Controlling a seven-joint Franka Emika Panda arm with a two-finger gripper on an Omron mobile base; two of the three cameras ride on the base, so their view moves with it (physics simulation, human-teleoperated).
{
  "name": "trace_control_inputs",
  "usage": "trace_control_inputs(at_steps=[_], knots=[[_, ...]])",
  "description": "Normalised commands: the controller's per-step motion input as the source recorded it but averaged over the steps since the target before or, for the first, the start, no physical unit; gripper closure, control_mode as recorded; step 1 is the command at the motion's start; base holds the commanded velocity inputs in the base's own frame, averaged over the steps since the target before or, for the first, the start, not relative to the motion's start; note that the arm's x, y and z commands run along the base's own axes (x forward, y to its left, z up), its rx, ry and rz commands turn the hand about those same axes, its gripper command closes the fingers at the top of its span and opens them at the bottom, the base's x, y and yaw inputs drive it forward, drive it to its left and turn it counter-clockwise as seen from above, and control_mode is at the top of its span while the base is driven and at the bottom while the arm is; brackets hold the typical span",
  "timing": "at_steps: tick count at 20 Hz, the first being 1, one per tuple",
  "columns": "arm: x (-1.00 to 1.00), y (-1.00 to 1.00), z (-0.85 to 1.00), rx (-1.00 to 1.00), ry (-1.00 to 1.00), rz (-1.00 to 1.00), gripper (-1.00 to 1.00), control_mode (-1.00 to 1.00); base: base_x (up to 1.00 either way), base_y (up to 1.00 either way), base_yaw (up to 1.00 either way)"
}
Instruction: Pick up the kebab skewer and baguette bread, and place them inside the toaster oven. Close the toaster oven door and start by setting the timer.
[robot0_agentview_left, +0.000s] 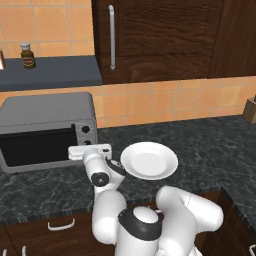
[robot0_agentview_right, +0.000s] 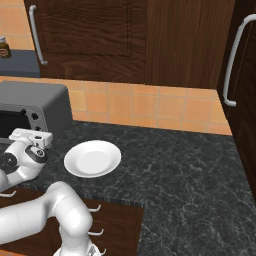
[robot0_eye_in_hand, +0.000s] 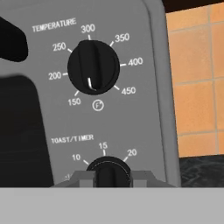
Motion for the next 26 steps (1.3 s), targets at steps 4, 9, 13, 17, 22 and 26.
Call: trace_control_inputs(at_steps=[4, 9, 13, 17, 22, 26], knots=[[0.00, 0.00, 0.00, 0.14, 0.00, -0.04, 1.00, -1.00, 0.00, 0.00, 0.00], [0.00, 0.00, 0.00, 0.13, 0.00, -0.04, 1.00, -1.00, 0.00, 0.00, 0.00], [0.00, 0.00, 0.00, 0.17, 0.00, -0.05, 1.00, -1.00, 0.00, 0.00, 0.00], [0.00, 0.00, 0.00, 0.19, 0.00, -0.06, 1.00, -1.00, 0.00, 0.00, 0.00], [0.00, 0.00, 0.00, 0.19, 0.00, -0.07, 1.00, -1.00, 0.00, 0.00, 0.00], [0.00, 0.00, 0.00, 0.21, 0.00, -0.08, 1.00, -1.00, 0.00, 0.00, 0.00]])
